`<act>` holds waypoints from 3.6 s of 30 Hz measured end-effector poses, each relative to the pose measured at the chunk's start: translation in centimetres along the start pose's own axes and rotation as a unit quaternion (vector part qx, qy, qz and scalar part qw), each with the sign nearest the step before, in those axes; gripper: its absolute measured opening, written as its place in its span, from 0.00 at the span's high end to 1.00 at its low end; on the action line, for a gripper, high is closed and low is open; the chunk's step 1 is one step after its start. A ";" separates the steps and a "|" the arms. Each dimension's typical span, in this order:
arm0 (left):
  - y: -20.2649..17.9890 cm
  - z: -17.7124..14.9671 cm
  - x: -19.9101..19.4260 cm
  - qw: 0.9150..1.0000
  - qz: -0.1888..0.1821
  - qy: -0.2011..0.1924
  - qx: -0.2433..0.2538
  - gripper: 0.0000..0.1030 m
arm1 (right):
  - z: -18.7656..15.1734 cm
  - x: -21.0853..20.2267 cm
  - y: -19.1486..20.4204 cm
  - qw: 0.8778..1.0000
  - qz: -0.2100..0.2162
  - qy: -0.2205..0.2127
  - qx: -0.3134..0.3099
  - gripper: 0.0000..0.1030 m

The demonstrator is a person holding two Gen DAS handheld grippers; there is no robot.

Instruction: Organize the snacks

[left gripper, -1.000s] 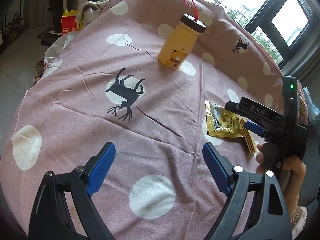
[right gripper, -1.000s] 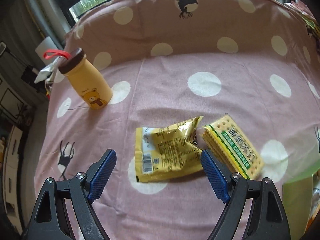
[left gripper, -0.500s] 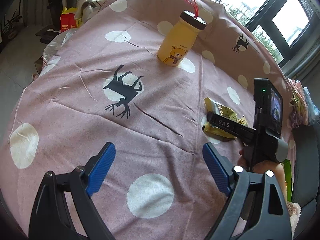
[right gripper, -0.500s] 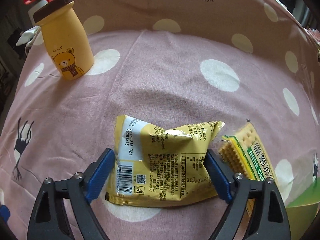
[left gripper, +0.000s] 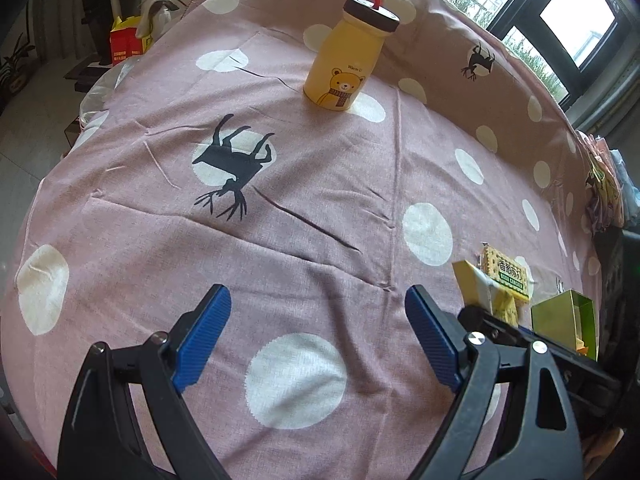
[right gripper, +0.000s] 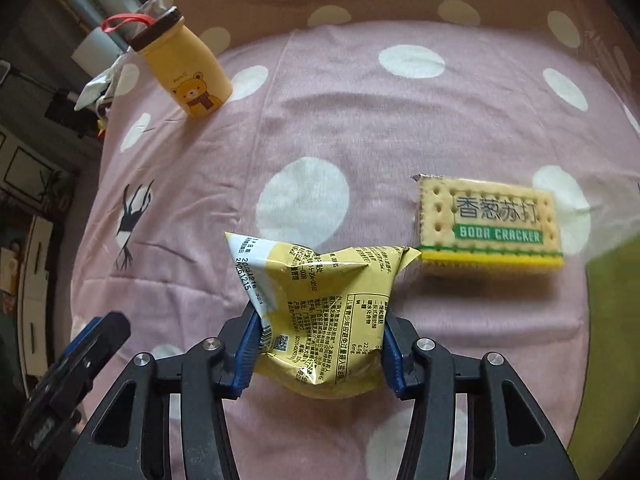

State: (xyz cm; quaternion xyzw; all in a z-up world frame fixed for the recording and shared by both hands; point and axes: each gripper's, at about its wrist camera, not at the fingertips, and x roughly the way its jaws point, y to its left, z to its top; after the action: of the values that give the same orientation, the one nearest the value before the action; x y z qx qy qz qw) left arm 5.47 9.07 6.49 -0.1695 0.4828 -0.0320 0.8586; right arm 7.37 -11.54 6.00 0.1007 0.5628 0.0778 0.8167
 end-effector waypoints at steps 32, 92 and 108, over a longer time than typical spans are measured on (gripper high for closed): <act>-11.5 -6.7 4.9 0.965 -0.160 0.163 0.132 0.38 | -3.2 0.0 -9.3 0.977 0.128 0.003 0.167 0.47; -33.6 -12.6 2.9 0.905 -0.249 0.055 0.339 0.56 | -8.5 -12.9 -25.4 0.913 -0.007 -0.205 0.351 0.52; -28.8 -9.6 -0.9 0.918 -0.261 0.022 0.299 0.48 | -9.0 -13.6 -26.0 0.902 -0.051 -0.211 0.374 0.34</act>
State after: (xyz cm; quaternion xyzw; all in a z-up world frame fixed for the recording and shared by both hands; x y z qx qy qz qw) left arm 0.10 -20.31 11.95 -0.0243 0.4083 -0.4017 0.8194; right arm -5.49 -39.27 8.66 0.3837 0.3692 -0.2035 0.8216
